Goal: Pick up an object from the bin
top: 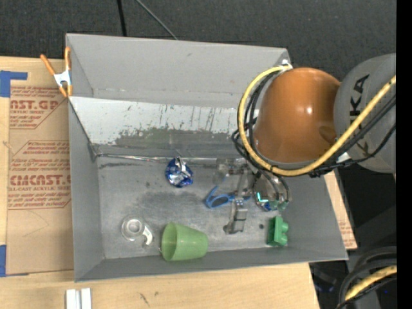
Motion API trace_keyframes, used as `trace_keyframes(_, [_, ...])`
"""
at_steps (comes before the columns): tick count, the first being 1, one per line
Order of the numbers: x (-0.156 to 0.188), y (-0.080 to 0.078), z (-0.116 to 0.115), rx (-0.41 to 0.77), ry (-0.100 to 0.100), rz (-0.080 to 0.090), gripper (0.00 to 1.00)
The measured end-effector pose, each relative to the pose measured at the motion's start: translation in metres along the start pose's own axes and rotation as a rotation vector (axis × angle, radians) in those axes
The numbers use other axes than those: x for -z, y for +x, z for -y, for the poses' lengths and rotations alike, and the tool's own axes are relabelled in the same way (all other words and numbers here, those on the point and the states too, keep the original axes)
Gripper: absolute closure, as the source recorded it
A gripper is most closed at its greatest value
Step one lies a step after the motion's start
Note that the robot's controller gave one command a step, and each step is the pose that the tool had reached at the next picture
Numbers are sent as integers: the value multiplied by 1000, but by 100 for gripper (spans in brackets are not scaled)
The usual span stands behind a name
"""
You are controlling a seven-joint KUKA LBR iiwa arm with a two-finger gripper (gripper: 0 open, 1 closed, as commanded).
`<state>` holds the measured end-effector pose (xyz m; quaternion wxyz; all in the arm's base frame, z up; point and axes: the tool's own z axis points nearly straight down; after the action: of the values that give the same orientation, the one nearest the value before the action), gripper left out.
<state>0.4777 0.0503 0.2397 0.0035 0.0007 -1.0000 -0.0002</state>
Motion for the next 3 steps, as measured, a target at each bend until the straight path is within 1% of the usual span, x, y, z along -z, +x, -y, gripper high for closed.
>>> trace_keyframes(1, [-117, -79, -18, -28, -1, 5, 0])
trace_keyframes(2, [-137, -41, -41, -29, 0, 16, 0])
trace_keyframes(3, [-164, -15, -105, -18, -2, 4, 0])
